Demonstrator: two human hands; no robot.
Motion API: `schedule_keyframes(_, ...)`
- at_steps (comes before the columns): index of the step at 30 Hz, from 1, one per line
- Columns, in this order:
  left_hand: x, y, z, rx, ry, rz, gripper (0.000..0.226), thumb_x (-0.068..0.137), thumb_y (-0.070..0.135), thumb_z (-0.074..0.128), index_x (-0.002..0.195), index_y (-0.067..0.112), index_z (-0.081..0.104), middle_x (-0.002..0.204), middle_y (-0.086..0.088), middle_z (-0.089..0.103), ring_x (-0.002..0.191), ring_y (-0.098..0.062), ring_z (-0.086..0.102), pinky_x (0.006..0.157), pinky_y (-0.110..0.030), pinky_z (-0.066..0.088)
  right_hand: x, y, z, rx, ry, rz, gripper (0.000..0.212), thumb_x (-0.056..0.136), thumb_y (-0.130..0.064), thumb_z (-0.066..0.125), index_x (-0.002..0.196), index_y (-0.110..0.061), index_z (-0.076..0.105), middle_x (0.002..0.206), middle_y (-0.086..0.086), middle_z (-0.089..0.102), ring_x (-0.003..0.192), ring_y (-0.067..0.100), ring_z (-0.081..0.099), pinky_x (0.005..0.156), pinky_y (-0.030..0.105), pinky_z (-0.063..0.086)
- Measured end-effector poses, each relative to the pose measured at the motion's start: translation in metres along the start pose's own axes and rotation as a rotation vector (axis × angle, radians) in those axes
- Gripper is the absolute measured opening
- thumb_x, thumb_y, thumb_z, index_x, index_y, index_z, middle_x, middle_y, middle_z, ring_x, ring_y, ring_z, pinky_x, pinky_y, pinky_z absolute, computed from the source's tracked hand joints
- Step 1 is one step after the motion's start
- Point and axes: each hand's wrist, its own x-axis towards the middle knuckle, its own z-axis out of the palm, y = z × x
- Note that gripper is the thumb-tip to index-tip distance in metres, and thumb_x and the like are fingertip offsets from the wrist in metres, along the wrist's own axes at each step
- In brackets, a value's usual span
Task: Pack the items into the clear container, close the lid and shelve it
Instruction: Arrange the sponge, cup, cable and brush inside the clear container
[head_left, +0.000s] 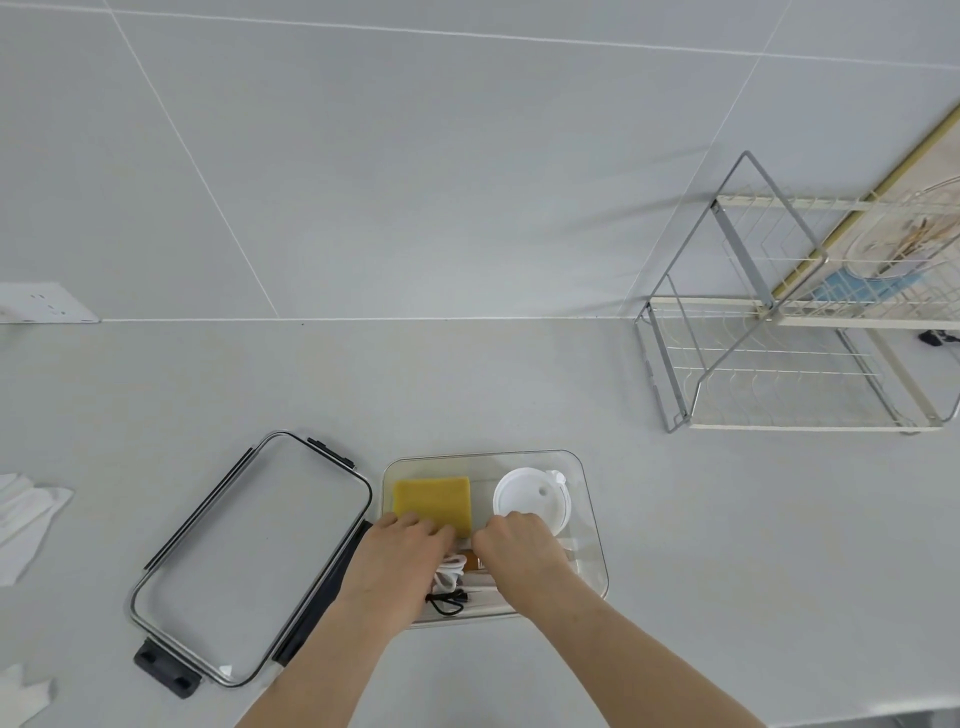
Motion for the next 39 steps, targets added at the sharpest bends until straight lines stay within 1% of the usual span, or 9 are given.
schedule_keyframes(7, 0.001, -0.002, -0.007, -0.082, -0.004, 0.000, 0.026, 0.083, 0.025, 0.064, 0.107, 0.028, 0.054, 0.101, 0.007, 0.064, 0.101, -0.022, 0.057, 0.083, -0.034, 0.040, -0.007, 0.006, -0.004, 0.153, 0.101, 0.057, 0.015, 0.087, -0.005, 0.062, 0.101, -0.012, 0.064, 0.104, 0.009, 0.062, 0.091, 0.033, 0.063, 0.064, 0.037, 0.035)
schedule_keyframes(11, 0.000, 0.001, -0.009, -0.163, 0.110, 0.003, 0.015, 0.089, 0.041, 0.053, 0.097, 0.030, 0.056, 0.092, 0.008, 0.064, 0.092, -0.021, 0.059, 0.079, -0.034, 0.040, -0.019, 0.022, -0.020, 0.343, 0.259, 0.153, 0.016, 0.082, -0.023, 0.058, 0.095, -0.022, 0.067, 0.099, -0.001, 0.063, 0.089, 0.030, 0.063, 0.066, 0.034, 0.044)
schedule_keyframes(14, 0.005, 0.008, -0.009, -0.231, 0.164, 0.046, 0.014, 0.091, 0.037, 0.049, 0.100, 0.030, 0.057, 0.094, 0.010, 0.064, 0.093, -0.019, 0.057, 0.078, -0.031, 0.041, -0.027, 0.044, -0.027, 0.503, 0.358, 0.289, 0.013, 0.079, -0.029, 0.057, 0.090, -0.031, 0.063, 0.086, -0.012, 0.055, 0.085, 0.023, 0.060, 0.063, 0.029, 0.038)
schedule_keyframes(18, 0.016, 0.035, -0.004, -0.289, 0.088, 0.143, 0.029, 0.093, 0.040, 0.049, 0.119, 0.028, 0.055, 0.107, 0.005, 0.063, 0.106, -0.020, 0.052, 0.088, -0.033, 0.043, -0.027, 0.056, -0.026, 0.633, 0.340, 0.296, 0.010, 0.087, -0.026, 0.059, 0.094, -0.030, 0.065, 0.090, -0.009, 0.058, 0.087, 0.022, 0.061, 0.068, 0.031, 0.045)
schedule_keyframes(22, 0.025, 0.055, 0.006, -0.245, 0.019, 0.116, 0.042, 0.094, 0.047, 0.045, 0.129, 0.025, 0.050, 0.123, 0.004, 0.059, 0.115, -0.021, 0.047, 0.100, -0.034, 0.036, -0.023, 0.059, -0.018, 0.641, 0.324, 0.286, 0.011, 0.094, -0.020, 0.057, 0.101, -0.023, 0.064, 0.099, 0.000, 0.059, 0.087, 0.027, 0.061, 0.075, 0.041, 0.051)
schedule_keyframes(26, 0.027, 0.056, 0.012, -0.177, -0.051, 0.065, 0.046, 0.096, 0.049, 0.036, 0.136, 0.027, 0.044, 0.127, 0.001, 0.057, 0.117, -0.024, 0.047, 0.104, -0.036, 0.031, -0.019, 0.063, -0.011, 0.584, 0.274, 0.259, 0.014, 0.093, -0.016, 0.050, 0.105, -0.021, 0.057, 0.096, 0.001, 0.059, 0.083, 0.030, 0.056, 0.067, 0.037, 0.047)
schedule_keyframes(30, 0.026, 0.053, 0.014, -0.174, -0.104, 0.073, 0.046, 0.096, 0.049, 0.035, 0.136, 0.028, 0.044, 0.127, 0.002, 0.055, 0.121, -0.024, 0.044, 0.106, -0.039, 0.028, -0.017, 0.062, -0.008, 0.555, 0.216, 0.256, 0.021, 0.094, -0.015, 0.045, 0.111, -0.023, 0.053, 0.090, 0.004, 0.050, 0.072, 0.030, 0.047, 0.062, 0.034, 0.037)
schedule_keyframes(36, 0.024, 0.050, 0.009, -0.191, -0.162, 0.134, 0.037, 0.099, 0.042, 0.032, 0.121, 0.030, 0.060, 0.113, 0.003, 0.061, 0.114, -0.022, 0.046, 0.103, -0.041, 0.029, -0.013, 0.063, -0.011, 0.537, 0.203, 0.289, 0.022, 0.096, -0.016, 0.042, 0.116, -0.019, 0.049, 0.093, 0.008, 0.055, 0.074, 0.030, 0.046, 0.064, 0.033, 0.034)
schedule_keyframes(39, 0.022, 0.049, 0.009, -0.251, -0.133, 0.150, 0.035, 0.099, 0.038, 0.034, 0.125, 0.032, 0.057, 0.115, 0.004, 0.060, 0.113, -0.020, 0.048, 0.103, -0.039, 0.030, -0.013, 0.062, -0.010, 0.544, 0.212, 0.298, 0.021, 0.095, -0.016, 0.042, 0.115, -0.019, 0.049, 0.088, 0.005, 0.051, 0.074, 0.030, 0.046, 0.063, 0.033, 0.033)
